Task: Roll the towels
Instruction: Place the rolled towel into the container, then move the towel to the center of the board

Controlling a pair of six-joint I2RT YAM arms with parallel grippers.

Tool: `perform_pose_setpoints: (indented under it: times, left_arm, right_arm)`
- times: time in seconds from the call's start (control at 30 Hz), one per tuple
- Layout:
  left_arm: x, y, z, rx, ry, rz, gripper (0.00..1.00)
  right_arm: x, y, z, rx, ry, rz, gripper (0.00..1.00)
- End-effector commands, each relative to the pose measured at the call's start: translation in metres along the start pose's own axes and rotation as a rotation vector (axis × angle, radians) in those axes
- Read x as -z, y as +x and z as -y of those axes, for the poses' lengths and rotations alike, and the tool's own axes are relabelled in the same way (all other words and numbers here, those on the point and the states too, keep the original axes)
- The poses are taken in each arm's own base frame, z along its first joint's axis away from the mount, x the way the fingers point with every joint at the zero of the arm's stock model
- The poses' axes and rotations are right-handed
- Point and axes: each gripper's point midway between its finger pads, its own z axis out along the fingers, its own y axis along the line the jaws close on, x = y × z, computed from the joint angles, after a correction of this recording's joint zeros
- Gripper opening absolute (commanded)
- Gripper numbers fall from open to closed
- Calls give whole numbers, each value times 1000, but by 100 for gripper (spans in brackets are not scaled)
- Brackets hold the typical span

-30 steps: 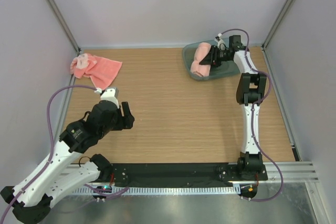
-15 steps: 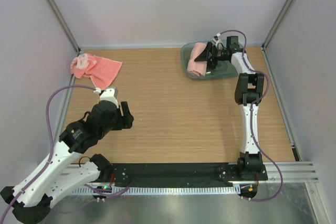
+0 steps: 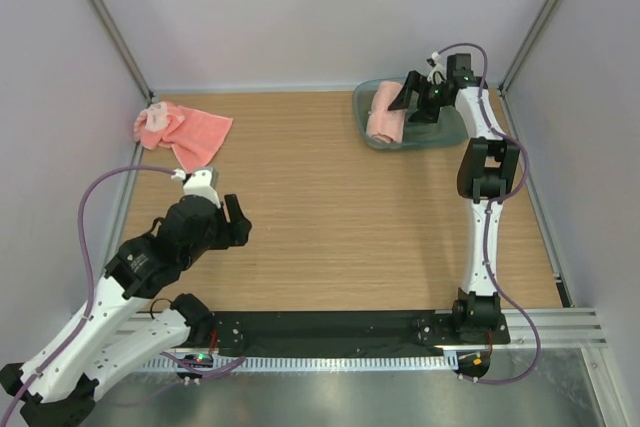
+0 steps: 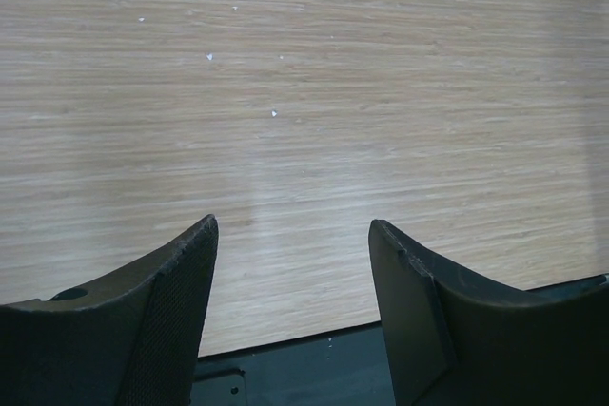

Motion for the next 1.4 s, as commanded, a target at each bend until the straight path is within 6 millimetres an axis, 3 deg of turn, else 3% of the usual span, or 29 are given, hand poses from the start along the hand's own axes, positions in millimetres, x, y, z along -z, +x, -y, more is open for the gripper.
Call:
perform_pose_setpoints:
  times: [0.0, 0.1, 0.23, 0.33, 0.43, 0.47, 0.5, 0.53, 0.57, 0.6, 0.63, 0.67, 0.7, 0.73, 0.77, 0.8, 0.83, 0.87, 0.9, 0.93, 0.97, 1.0, 1.13, 1.2, 1.27, 1.33, 1.37]
  left_arm:
    - [2, -6, -1, 0, -3, 30, 65]
    - [2, -6, -2, 2, -4, 32, 65]
    - [2, -6, -2, 2, -7, 35, 65]
    - [0, -5, -3, 1, -14, 28, 65]
    - [-3, -4, -2, -3, -20, 19, 65]
    - [-4, -3, -2, -5, -22, 15, 65]
    - [-6, -3, -3, -6, -29, 10, 65]
    - [-7, -2, -2, -7, -31, 7, 65]
    - [-8, -2, -2, -10, -36, 0, 65]
    - [-10, -2, -1, -9, -31, 2, 65]
    - [-11, -2, 0, -5, -26, 5, 65]
    - [-12, -2, 1, 2, -24, 8, 65]
    - [-14, -3, 2, 16, -25, 14, 66]
    - [-19, -3, 4, 42, -23, 25, 66]
    - [-22, -5, 6, 52, -20, 35, 68]
    - [-27, -6, 8, 55, -27, 35, 70]
    - [-28, -13, 11, 79, -25, 60, 71]
    - [-30, -21, 8, 91, -50, 93, 73]
    - [-29, -28, 8, 108, -56, 124, 76]
    - [-28, -39, 10, 137, -54, 176, 78]
    - [-27, -50, 4, 157, -83, 232, 90]
    - [-24, -60, 2, 178, -88, 284, 95]
    - [-35, -87, -7, 157, -143, 412, 100]
    - [-43, -100, -5, 151, -146, 406, 100]
    - [-59, -114, -22, 178, -228, 367, 100]
    - [-83, -104, -37, 195, -297, 254, 100]
    - [-86, -111, -60, 248, -355, 247, 100]
  right_arm:
    - [43, -24, -12, 36, 129, 74, 100]
    - [50, -23, -9, 24, 184, 73, 100]
    - [64, -23, -18, 22, 194, 88, 100]
    - [84, -27, -46, 30, 142, 131, 100]
    - [116, -27, -96, 40, 22, 202, 100]
    - [114, -17, -96, 32, 13, 204, 100]
    - [141, -19, -125, 66, -13, 261, 100]
    - [147, -13, -134, 76, -23, 273, 100]
    - [138, 9, -139, 68, -26, 241, 100]
    - [156, 17, -170, 122, -49, 283, 100]
    - [154, 33, -182, 152, -58, 269, 100]
    - [138, 68, -196, 186, -65, 209, 100]
    - [133, 89, -208, 217, -73, 182, 100]
    - [143, 102, -223, 260, -73, 201, 100]
    - [130, 130, -216, 261, -56, 158, 100]
    - [122, 159, -235, 285, -86, 122, 100]
    - [135, 168, -242, 301, -80, 166, 100]
    - [125, 194, -234, 300, -77, 140, 100]
    - [125, 216, -245, 322, -96, 127, 99]
    - [130, 232, -244, 345, -72, 135, 100]
    - [132, 241, -248, 372, -67, 135, 99]
    - [132, 262, -261, 416, -88, 101, 100]
    - [139, 299, -258, 483, -16, 26, 100]
    - [148, 303, -255, 503, 16, 50, 100]
    - [155, 310, -252, 511, 5, 50, 100]
    - [157, 316, -246, 514, 13, 37, 100]
    - [159, 316, -244, 513, 16, 36, 100]
